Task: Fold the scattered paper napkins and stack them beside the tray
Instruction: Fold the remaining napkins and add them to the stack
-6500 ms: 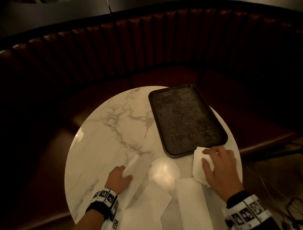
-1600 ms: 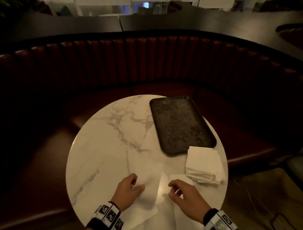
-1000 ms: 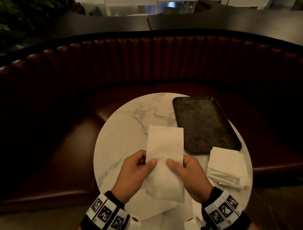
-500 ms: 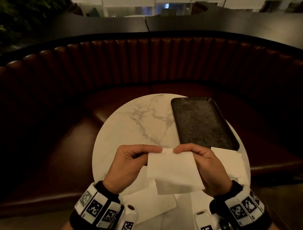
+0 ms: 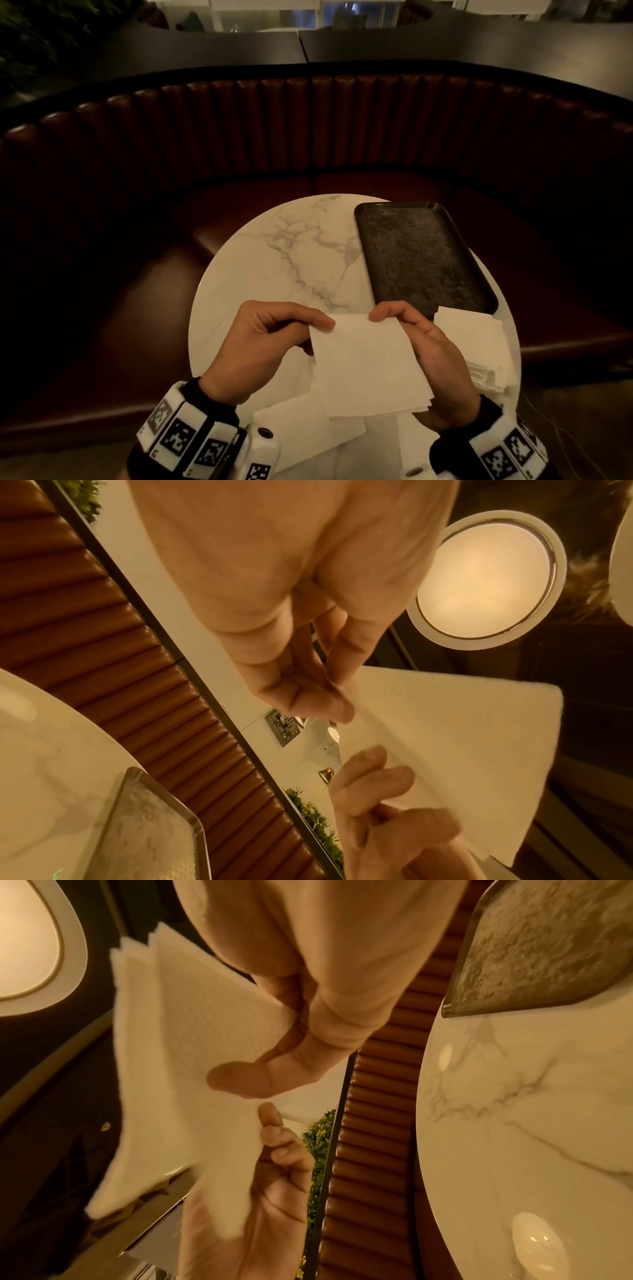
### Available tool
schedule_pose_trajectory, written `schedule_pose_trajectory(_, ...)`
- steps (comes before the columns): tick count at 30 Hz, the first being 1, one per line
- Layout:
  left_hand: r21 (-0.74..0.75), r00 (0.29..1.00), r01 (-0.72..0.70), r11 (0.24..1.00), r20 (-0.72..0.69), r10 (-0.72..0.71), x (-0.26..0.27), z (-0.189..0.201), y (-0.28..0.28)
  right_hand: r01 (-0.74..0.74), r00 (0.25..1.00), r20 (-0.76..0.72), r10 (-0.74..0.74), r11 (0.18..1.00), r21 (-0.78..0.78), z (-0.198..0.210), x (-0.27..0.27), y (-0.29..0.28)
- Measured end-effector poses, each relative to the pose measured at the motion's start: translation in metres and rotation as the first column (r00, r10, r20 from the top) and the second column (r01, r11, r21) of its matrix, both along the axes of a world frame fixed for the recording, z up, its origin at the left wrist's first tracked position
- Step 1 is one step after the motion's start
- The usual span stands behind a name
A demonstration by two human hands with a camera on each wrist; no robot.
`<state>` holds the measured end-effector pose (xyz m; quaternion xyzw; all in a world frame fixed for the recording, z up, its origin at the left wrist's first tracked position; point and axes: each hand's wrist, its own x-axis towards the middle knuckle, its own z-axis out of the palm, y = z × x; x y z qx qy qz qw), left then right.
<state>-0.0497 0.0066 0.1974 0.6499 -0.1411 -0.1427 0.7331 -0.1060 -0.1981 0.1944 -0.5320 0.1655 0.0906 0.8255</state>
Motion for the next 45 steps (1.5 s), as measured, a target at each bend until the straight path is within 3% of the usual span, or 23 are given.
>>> schedule_pose_trajectory(5,-0.101,0.989,0.02,0.995,-0.146,-0.034,-0.007,0.007,-0.006,0.018,1.0,0.009,-0.018,1.0,-0.02,0.002,-0.002,-0.003)
schedule_pose_trajectory(9,0.003,0.978,-0.048,0.999,-0.202,0.048,-0.013,0.003,-0.022,0.021,1.0,0.017,-0.021,1.0,-0.013,0.0,-0.004,-0.004)
schedule_pose_trajectory(13,0.139,0.988,-0.082,0.987,-0.116,0.098,-0.015,-0.005,-0.028,-0.006,0.999,0.037,0.01,0.994,-0.111,-0.005,-0.003,-0.009)
schedule_pose_trajectory(16,0.265,0.995,-0.104,0.959,0.027,0.1,-0.012,-0.008,-0.026,-0.065,0.988,0.137,0.073,0.996,-0.062,-0.004,0.004,-0.026)
schedule_pose_trajectory(17,0.307,0.994,-0.104,0.946,0.068,0.088,-0.012,-0.009,-0.025,-0.095,0.974,0.191,0.126,0.982,-0.163,-0.002,0.007,-0.03)
schedule_pose_trajectory(19,0.371,0.991,-0.1,0.923,0.115,0.062,-0.012,-0.01,-0.026,-0.14,0.93,0.218,0.296,0.834,-0.534,0.003,0.012,-0.031)
schedule_pose_trajectory(21,0.397,0.99,-0.083,0.914,0.139,0.029,-0.013,-0.009,-0.028,-0.182,0.898,0.138,0.418,0.638,-0.748,0.008,0.018,-0.022)
schedule_pose_trajectory(28,0.377,0.992,-0.067,0.924,0.121,0.023,-0.014,-0.009,-0.023,-0.166,0.919,0.144,0.366,0.693,-0.702,0.002,0.022,-0.014)
schedule_pose_trajectory(32,0.395,0.987,-0.078,0.915,0.157,0.016,-0.017,-0.012,-0.023,-0.168,0.89,0.149,0.431,0.614,-0.771,0.003,0.021,-0.01)
schedule_pose_trajectory(36,0.352,0.998,-0.045,0.935,0.053,0.028,-0.014,-0.014,-0.022,-0.176,0.893,0.11,0.435,0.565,-0.806,-0.003,0.024,-0.016)
schedule_pose_trajectory(45,0.398,0.999,-0.041,0.916,-0.017,0.052,-0.008,-0.033,-0.039,-0.127,0.947,0.088,0.308,0.614,-0.779,-0.029,0.002,-0.053)
